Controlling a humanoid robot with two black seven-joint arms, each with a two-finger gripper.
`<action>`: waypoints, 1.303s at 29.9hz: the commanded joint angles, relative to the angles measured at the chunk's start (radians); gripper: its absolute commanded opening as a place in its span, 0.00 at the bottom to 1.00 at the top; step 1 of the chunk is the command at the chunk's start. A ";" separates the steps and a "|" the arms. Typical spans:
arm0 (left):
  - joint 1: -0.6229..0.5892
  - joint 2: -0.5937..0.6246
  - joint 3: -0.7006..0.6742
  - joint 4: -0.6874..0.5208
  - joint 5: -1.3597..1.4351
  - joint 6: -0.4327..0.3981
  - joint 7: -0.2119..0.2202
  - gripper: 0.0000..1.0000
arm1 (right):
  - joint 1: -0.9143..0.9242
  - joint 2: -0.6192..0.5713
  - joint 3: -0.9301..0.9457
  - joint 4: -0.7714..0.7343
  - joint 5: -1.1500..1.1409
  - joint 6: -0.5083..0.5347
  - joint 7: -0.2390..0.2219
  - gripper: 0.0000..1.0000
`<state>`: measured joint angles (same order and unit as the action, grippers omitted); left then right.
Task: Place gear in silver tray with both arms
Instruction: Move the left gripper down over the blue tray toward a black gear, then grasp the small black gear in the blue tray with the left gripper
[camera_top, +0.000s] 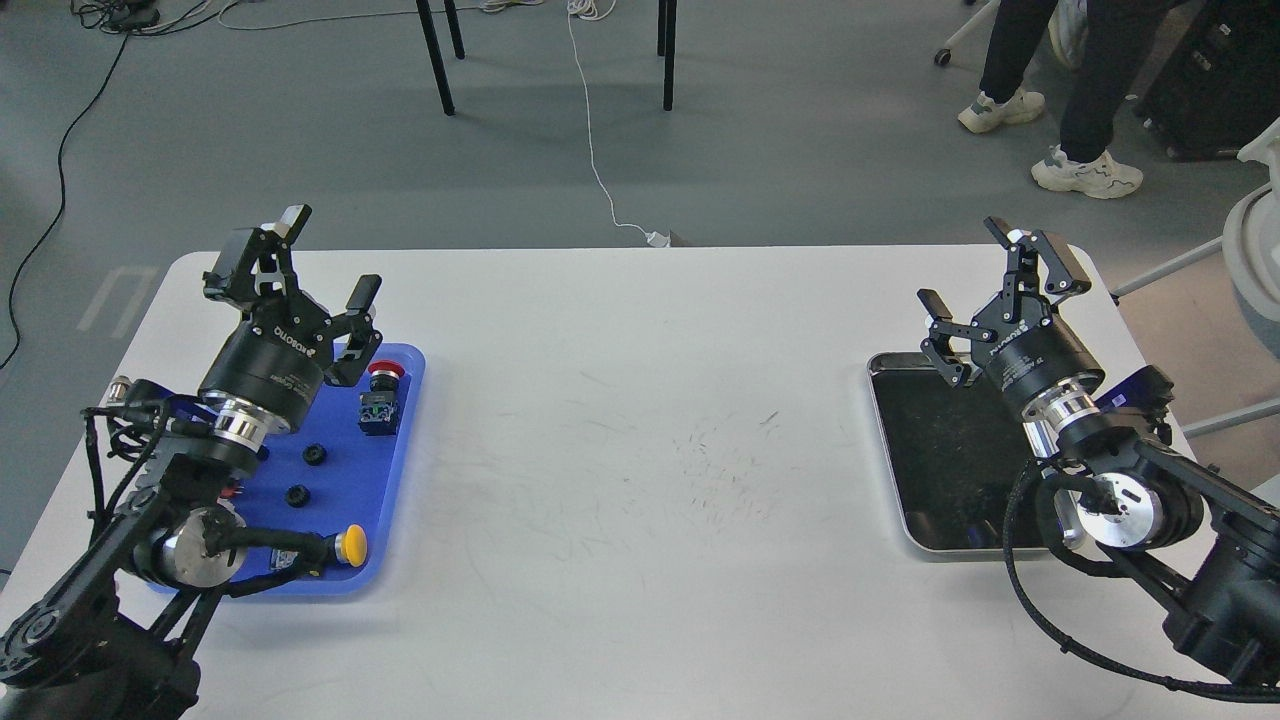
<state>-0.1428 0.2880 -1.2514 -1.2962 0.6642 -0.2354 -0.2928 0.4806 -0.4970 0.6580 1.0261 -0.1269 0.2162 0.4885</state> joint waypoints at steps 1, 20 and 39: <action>0.003 -0.003 0.000 0.000 0.000 0.002 0.001 0.98 | 0.001 0.000 0.002 0.000 0.000 0.000 0.000 0.98; -0.009 0.173 0.085 -0.009 0.050 -0.053 -0.091 0.98 | 0.013 0.005 0.000 0.002 0.000 0.002 0.000 0.98; -0.168 0.665 0.389 -0.094 1.445 -0.101 -0.196 0.94 | 0.030 0.005 -0.001 0.002 -0.004 0.002 0.000 0.98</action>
<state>-0.2787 0.9293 -0.9089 -1.4320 1.9717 -0.3557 -0.4892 0.5098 -0.4932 0.6568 1.0280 -0.1296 0.2194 0.4888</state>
